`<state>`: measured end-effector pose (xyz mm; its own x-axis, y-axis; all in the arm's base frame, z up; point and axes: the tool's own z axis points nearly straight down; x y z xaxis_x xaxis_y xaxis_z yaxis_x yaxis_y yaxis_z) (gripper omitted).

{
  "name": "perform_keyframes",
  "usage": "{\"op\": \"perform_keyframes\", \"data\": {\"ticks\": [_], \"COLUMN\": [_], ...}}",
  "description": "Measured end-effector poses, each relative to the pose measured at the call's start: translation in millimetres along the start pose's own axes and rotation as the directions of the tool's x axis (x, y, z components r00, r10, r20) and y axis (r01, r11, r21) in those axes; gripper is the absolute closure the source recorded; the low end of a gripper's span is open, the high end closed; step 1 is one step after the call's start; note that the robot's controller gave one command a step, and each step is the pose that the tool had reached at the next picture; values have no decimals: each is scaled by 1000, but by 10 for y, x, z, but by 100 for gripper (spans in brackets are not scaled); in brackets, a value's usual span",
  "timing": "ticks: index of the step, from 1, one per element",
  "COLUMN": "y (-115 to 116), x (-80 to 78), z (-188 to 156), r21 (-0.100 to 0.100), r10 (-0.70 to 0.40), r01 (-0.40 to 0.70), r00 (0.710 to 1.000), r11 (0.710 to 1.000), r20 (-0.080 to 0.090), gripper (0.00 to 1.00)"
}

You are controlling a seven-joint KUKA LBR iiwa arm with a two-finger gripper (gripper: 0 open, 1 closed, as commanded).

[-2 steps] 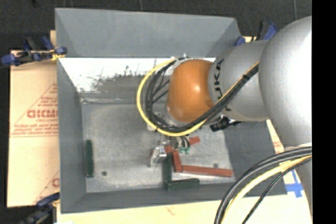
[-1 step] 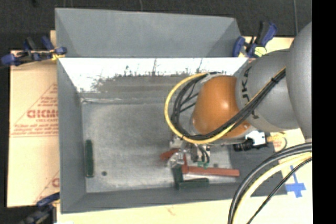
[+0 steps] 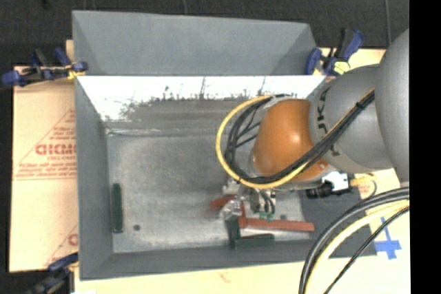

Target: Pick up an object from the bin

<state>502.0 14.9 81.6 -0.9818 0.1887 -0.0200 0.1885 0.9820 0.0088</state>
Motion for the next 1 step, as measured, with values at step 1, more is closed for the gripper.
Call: {"op": "perform_keyframes", "data": {"ticks": [1], "y": [-7], "x": [-242], "z": [-1704], "r21": [6], "r10": [2], "r01": [-2], "r00": [1000], "r11": [1000], "r20": [-9], "gripper": [100]}}
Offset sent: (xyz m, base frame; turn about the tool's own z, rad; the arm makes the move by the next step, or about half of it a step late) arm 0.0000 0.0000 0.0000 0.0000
